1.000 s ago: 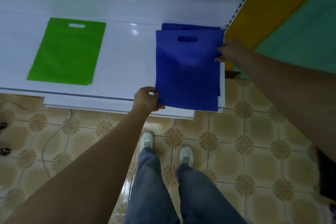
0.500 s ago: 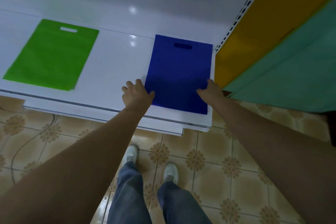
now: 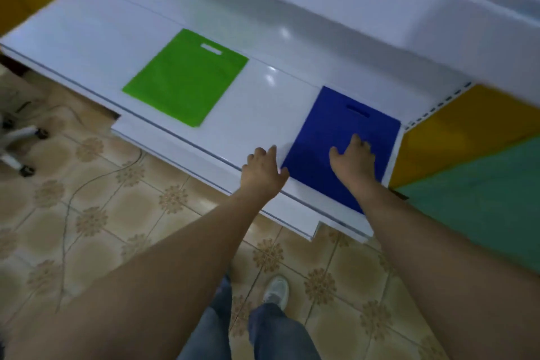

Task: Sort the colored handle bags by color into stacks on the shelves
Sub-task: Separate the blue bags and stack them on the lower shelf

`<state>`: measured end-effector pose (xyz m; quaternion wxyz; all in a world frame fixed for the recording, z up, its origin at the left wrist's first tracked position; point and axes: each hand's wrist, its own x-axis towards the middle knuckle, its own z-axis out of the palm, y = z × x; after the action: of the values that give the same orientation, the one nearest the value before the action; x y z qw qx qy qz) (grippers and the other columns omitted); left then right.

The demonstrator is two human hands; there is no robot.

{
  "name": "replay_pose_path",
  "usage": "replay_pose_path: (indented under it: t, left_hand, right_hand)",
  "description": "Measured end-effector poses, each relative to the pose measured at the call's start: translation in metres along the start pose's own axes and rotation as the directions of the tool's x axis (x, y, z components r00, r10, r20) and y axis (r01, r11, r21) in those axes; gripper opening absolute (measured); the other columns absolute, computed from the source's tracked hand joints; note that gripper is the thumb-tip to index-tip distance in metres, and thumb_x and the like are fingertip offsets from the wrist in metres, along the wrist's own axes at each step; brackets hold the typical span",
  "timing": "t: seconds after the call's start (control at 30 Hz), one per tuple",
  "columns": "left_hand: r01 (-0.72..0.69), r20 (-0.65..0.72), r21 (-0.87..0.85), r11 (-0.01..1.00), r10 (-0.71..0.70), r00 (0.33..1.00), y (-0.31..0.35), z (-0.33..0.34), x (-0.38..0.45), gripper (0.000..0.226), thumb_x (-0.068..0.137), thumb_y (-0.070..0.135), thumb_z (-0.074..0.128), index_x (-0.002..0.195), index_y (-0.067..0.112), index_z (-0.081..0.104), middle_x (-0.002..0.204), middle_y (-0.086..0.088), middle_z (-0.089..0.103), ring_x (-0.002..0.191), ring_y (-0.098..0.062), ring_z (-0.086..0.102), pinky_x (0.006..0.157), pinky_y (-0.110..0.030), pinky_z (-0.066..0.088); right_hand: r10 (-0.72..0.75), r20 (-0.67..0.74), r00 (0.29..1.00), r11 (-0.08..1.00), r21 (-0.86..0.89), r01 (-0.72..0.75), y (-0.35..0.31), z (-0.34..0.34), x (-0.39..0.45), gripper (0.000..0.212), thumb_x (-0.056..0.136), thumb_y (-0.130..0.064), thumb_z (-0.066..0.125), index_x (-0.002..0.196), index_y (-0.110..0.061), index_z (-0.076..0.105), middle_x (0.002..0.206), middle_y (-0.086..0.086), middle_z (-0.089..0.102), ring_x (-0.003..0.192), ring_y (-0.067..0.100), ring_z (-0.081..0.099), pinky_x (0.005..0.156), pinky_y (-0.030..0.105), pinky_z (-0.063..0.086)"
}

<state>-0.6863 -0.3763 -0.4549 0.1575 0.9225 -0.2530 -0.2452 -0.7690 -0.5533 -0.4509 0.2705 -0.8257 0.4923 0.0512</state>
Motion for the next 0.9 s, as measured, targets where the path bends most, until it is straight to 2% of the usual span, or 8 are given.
replay_pose_path:
  t: [0.1, 0.23, 0.43, 0.53, 0.57, 0.63, 0.8, 0.9]
  left_hand:
    - [0.075, -0.113, -0.11, 0.991, -0.088, 0.99, -0.038, -0.042, -0.038, 0.065, 0.096, 0.042, 0.049, 0.151, 0.014, 0.028, 0.14, -0.015, 0.043, 0.125, -0.034, 0.043, 0.099, -0.045, 0.043]
    - [0.144, -0.253, -0.216, 0.966, -0.197, 0.947, -0.099, -0.114, -0.086, 0.063, 0.096, 0.041, 0.05, 0.15, 0.014, 0.031, 0.141, -0.013, 0.043, 0.127, -0.032, 0.042, 0.103, -0.043, 0.04]
    - [0.16, -0.43, -0.361, 0.919, -0.316, 0.846, -0.194, -0.22, -0.129, 0.061, 0.097, 0.043, 0.048, 0.15, 0.016, 0.032, 0.144, -0.007, 0.041, 0.131, -0.025, 0.042, 0.103, -0.039, 0.042]
    - [0.102, -0.507, -0.414, 0.904, -0.322, 0.799, -0.23, -0.281, -0.135, 0.059, 0.097, 0.044, 0.048, 0.148, 0.02, 0.035, 0.144, -0.003, 0.041, 0.131, -0.023, 0.043, 0.103, -0.042, 0.043]
    - [0.08, -0.541, -0.414, 0.907, -0.316, 0.779, -0.241, -0.303, -0.134, 0.058, 0.096, 0.045, 0.049, 0.147, 0.021, 0.037, 0.141, -0.002, 0.043, 0.129, -0.023, 0.045, 0.102, -0.042, 0.044]
    - [0.053, -0.61, -0.391, 0.919, -0.302, 0.732, -0.257, -0.347, -0.131, 0.055, 0.095, 0.044, 0.05, 0.144, 0.021, 0.04, 0.133, -0.002, 0.049, 0.121, -0.022, 0.05, 0.098, -0.041, 0.047]
    - [-0.055, -0.726, -0.325, 0.944, -0.212, 0.654, -0.273, -0.44, -0.115, 0.051, 0.096, 0.039, 0.051, 0.142, 0.018, 0.045, 0.137, -0.001, 0.047, 0.128, -0.019, 0.042, 0.105, -0.034, 0.038]
    - [-0.127, -0.767, -0.31, 0.942, -0.169, 0.619, -0.283, -0.485, -0.095, 0.05, 0.096, 0.042, 0.051, 0.142, 0.024, 0.044, 0.133, 0.004, 0.047, 0.121, -0.017, 0.046, 0.101, -0.036, 0.044]
  right_hand:
    - [-0.322, 0.046, 0.946, 0.947, 0.0, 0.322, -0.098, -0.002, -0.036, 0.068, 0.098, -0.04, 0.046, 0.153, -0.013, 0.018, 0.156, 0.013, 0.024, 0.138, 0.036, 0.028, 0.109, 0.049, 0.035]
    - [-0.685, 0.059, 0.726, 0.726, -0.018, 0.687, -0.237, -0.007, -0.098, 0.062, 0.098, -0.037, 0.048, 0.15, -0.008, 0.029, 0.15, 0.016, 0.035, 0.132, 0.035, 0.035, 0.106, 0.042, 0.033]
    - [-0.953, 0.103, 0.286, 0.29, 0.026, 0.957, -0.417, -0.004, -0.211, 0.059, 0.1, -0.038, 0.045, 0.151, -0.011, 0.03, 0.15, 0.011, 0.039, 0.136, 0.027, 0.034, 0.113, 0.037, 0.03]
    - [-0.988, 0.045, 0.145, 0.145, -0.014, 0.989, -0.494, -0.016, -0.255, 0.058, 0.101, -0.04, 0.04, 0.152, -0.015, 0.028, 0.152, 0.005, 0.036, 0.139, 0.021, 0.032, 0.113, 0.036, 0.031]
    - [-0.992, 0.002, 0.124, 0.124, -0.028, 0.992, -0.518, -0.024, -0.265, 0.057, 0.101, -0.041, 0.039, 0.151, -0.015, 0.028, 0.152, 0.004, 0.036, 0.139, 0.02, 0.032, 0.113, 0.036, 0.032]
    - [-0.985, -0.105, 0.134, 0.139, -0.043, 0.989, -0.561, -0.043, -0.275, 0.056, 0.102, -0.041, 0.039, 0.15, -0.014, 0.03, 0.152, 0.005, 0.037, 0.139, 0.019, 0.032, 0.113, 0.035, 0.03]
    - [-0.916, -0.274, 0.292, 0.309, -0.02, 0.951, -0.638, -0.089, -0.248, 0.058, 0.102, -0.042, 0.037, 0.151, -0.013, 0.028, 0.155, 0.005, 0.032, 0.142, 0.021, 0.028, 0.115, 0.037, 0.026]
    - [-0.851, -0.326, 0.413, 0.436, 0.001, 0.9, -0.675, -0.11, -0.213, 0.061, 0.102, -0.045, 0.035, 0.151, -0.011, 0.026, 0.155, 0.008, 0.031, 0.142, 0.025, 0.028, 0.113, 0.04, 0.028]
